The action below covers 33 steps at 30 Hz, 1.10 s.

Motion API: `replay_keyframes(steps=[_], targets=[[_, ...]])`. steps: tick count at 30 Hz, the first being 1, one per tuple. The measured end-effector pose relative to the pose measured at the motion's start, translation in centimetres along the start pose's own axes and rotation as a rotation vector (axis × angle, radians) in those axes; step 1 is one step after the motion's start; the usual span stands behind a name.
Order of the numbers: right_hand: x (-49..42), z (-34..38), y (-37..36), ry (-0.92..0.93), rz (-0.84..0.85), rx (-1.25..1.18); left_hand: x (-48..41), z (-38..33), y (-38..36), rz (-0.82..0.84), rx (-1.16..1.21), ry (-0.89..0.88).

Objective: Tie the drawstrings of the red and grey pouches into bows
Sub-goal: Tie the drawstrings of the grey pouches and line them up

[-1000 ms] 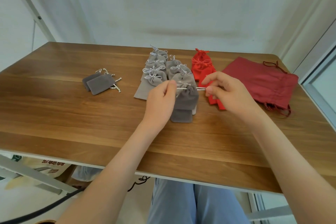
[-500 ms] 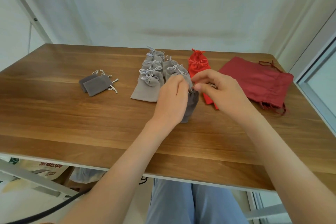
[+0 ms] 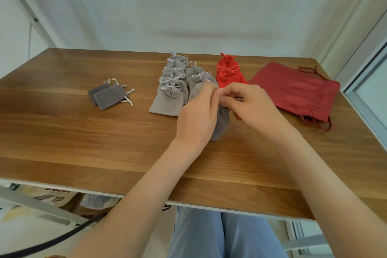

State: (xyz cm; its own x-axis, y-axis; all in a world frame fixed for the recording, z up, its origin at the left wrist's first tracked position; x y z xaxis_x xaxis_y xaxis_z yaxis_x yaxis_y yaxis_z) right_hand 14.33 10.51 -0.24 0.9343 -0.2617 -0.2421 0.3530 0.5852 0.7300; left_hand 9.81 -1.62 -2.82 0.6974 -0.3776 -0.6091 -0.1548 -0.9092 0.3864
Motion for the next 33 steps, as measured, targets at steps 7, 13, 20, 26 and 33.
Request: replay_keyframes(steps=[7,13,20,26,33], targets=[[-0.2,-0.3,-0.5,0.063,0.089,-0.071,0.6,1.5,-0.2,-0.062,0.105,0.085],[-0.6,-0.5,-1.1,0.052,0.177,-0.115,0.6,2.4,0.0,-0.111,0.132,-0.029],[-0.2,-0.8,-1.1,0.022,0.027,-0.299,0.6,2.4,-0.4,-0.157,0.197,0.068],[-0.2,-0.7,-2.3,0.036,-0.059,-0.425,0.6,2.0,-0.4,-0.138,0.300,0.160],[-0.7,-1.0,-2.7,-0.006,-0.181,-0.411,0.7,2.1,-0.5,-0.059,0.327,0.148]])
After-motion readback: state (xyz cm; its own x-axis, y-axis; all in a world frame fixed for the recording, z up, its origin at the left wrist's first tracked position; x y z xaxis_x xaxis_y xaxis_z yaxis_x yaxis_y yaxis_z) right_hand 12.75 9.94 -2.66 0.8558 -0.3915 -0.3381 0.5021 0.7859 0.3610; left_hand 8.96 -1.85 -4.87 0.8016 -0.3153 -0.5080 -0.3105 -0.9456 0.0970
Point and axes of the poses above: each hand's wrist, its own x-axis away from the middle knuckle, its own y-axis out of the back of the hand, z = x × y, the point moved 1 cm from there along -x, towards the middle knuckle, and after that the axes turned 13 degrees about x, right-handed, at the moved point
